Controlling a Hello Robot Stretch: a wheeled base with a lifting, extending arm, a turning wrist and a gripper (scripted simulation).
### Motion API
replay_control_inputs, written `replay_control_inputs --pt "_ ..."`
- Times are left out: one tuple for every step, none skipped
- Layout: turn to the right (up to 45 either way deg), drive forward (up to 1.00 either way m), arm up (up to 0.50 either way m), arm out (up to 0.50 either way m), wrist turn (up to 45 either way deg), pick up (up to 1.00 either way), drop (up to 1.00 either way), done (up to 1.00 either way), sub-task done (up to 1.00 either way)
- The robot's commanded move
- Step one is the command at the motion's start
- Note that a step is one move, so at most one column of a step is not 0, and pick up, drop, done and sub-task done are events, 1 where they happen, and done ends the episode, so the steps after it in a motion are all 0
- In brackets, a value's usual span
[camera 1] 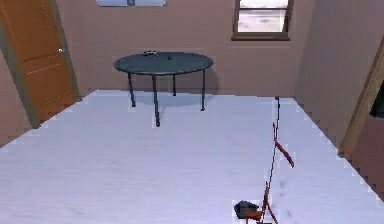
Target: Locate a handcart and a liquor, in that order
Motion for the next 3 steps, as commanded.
replay_control_inputs --pt "27.0 0.0 0.0 0.0 0.0 0.0 0.0 0.0 0.0" --pt "0.0 0.0 0.0 0.0 0.0 0.0 0.0 0.0 1.0" --pt "39.0 0.0 0.0 0.0 0.0 0.0 0.0 0.0 0.0"
